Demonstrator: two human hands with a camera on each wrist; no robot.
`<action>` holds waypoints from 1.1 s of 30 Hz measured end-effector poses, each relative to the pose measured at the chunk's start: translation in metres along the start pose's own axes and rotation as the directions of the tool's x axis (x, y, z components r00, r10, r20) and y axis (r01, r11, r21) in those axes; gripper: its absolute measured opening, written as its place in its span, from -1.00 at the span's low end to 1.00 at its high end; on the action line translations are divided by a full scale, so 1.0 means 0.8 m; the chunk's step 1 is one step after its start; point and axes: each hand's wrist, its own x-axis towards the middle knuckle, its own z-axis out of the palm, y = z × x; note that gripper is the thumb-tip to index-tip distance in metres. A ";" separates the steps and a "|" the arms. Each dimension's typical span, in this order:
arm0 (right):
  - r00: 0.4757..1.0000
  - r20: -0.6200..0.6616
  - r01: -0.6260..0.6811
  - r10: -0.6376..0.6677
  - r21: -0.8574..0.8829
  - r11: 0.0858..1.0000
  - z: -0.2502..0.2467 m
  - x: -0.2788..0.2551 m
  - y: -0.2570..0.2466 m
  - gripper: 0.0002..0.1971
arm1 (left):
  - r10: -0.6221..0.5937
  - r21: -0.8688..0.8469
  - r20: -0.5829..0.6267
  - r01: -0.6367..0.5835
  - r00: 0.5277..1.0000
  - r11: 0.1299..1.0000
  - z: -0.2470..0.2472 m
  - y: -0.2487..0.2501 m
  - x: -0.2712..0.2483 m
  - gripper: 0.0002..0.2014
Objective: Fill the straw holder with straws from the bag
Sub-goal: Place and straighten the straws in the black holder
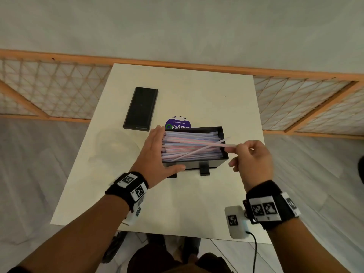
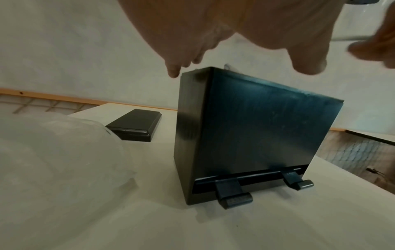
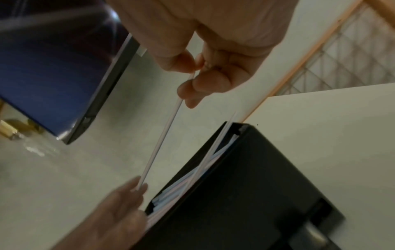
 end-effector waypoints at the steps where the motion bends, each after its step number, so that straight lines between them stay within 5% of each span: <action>1: 1.000 0.021 0.002 -0.002 -0.024 1.000 0.016 0.012 -0.001 -0.96 | 0.010 0.009 -0.029 -0.009 1.000 1.000 -0.001 0.004 -0.001 0.22; 6: 0.989 0.145 0.049 0.011 -0.401 0.915 0.062 0.051 0.002 -0.86 | 0.172 0.272 -0.021 -0.159 0.985 0.949 -0.002 0.017 0.012 -0.12; 10: 0.964 0.223 0.253 -0.145 -0.604 0.756 0.058 0.054 -0.009 -0.87 | 0.087 0.413 0.155 -0.144 0.984 0.899 0.004 0.007 0.030 -0.17; 14: 0.809 0.518 0.575 -0.278 -0.601 0.555 0.064 0.060 -0.016 -0.90 | 0.030 0.440 0.198 -0.116 0.980 0.890 0.007 -0.001 0.028 -0.21; 17: 0.688 0.721 0.678 -0.086 -0.595 0.432 0.072 0.063 -0.020 -0.71 | 0.032 0.490 0.200 -0.129 0.979 0.862 0.006 -0.001 0.023 -0.22; 22: 0.607 0.780 0.720 0.152 -0.621 0.309 0.072 0.047 -0.023 -0.59 | 0.053 0.504 0.211 -0.155 0.976 0.850 0.004 -0.008 0.010 -0.20; 29: 0.588 0.769 0.718 0.250 -0.639 0.277 0.073 0.044 -0.005 -0.72 | 0.100 0.459 0.224 -0.196 0.969 0.867 0.004 -0.015 -0.011 -0.31; 33: 0.601 0.739 0.693 0.305 -0.672 0.261 0.084 0.054 -0.005 -0.46 | 0.094 0.485 0.208 -0.186 0.974 0.854 0.006 -0.013 -0.009 -0.20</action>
